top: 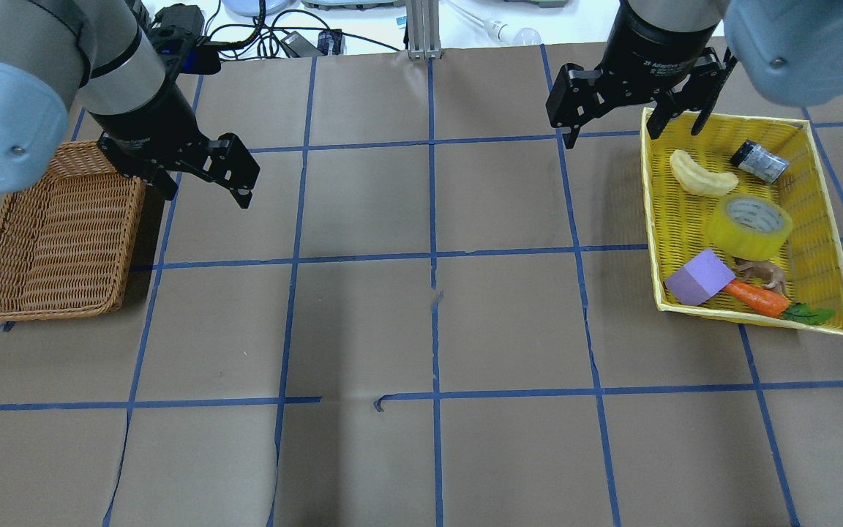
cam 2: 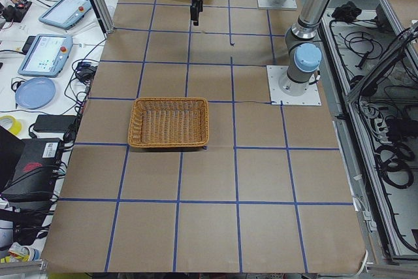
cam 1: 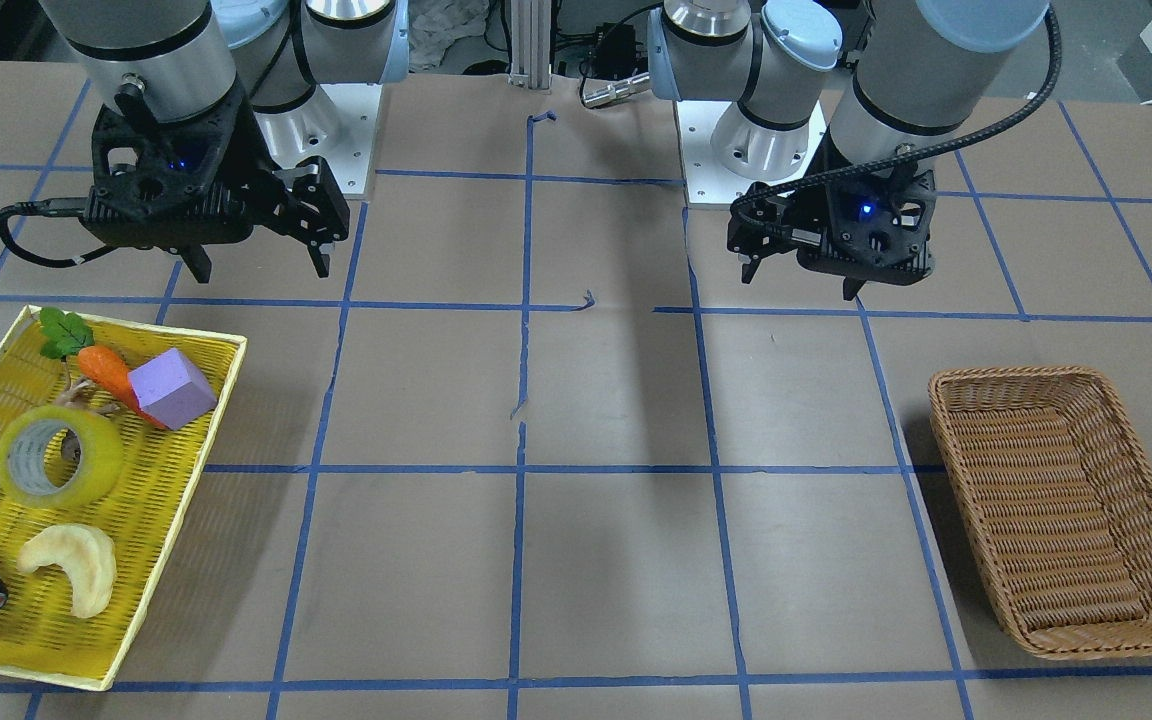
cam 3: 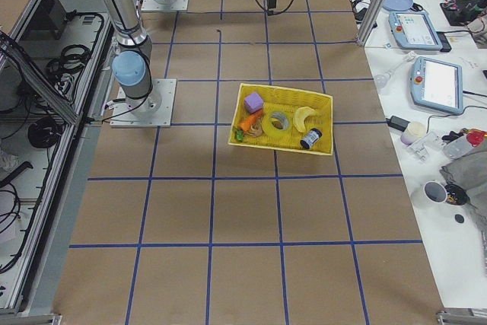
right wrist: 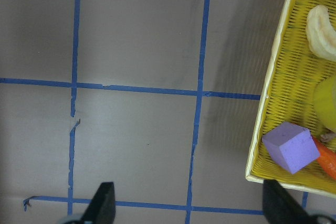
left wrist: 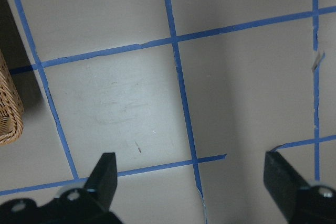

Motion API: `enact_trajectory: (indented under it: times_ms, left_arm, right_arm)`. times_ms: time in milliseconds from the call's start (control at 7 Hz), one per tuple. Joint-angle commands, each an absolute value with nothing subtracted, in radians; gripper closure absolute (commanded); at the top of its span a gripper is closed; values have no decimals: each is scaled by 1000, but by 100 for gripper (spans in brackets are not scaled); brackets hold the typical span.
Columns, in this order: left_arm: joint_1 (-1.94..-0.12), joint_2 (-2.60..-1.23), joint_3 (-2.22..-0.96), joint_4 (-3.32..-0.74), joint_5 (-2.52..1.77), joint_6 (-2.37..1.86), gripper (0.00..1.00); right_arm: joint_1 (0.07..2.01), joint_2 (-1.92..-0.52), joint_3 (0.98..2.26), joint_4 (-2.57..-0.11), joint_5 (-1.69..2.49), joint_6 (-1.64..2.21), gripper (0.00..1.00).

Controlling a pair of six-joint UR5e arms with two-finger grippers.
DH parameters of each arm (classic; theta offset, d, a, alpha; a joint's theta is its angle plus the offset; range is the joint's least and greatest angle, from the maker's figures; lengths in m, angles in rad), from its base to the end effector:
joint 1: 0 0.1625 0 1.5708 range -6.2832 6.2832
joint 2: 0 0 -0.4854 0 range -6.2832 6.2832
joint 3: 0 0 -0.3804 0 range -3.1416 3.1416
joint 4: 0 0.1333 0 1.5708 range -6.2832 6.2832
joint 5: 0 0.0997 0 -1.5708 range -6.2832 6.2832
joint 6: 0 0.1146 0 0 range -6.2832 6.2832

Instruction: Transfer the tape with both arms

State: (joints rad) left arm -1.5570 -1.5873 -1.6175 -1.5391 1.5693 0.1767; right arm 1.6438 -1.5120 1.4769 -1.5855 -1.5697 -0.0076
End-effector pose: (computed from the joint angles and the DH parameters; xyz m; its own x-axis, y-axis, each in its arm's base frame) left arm -0.1268 -0.4855 0.5061 -0.9868 0.1620 0.0070 0.1622 0.9863 0.0308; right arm 0.1706 -0.5029 0.5509 -0.9967 -0.0806 -0.0007 -0.0804 0.9955 -0.0498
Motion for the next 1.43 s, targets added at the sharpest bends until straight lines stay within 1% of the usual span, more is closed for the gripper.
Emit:
enact_trajectory:
  times_ms: [0, 1286]
  left_arm:
    - [-1557, -1586, -1620, -1539, 1569, 161, 0]
    - [-1559, -1586, -1618, -1537, 1569, 124, 0]
  right_arm:
    - [1643, -1513, 1477, -1577, -1571, -8, 0]
    - [1640, -1509, 1474, -1582, -1577, -8, 0]
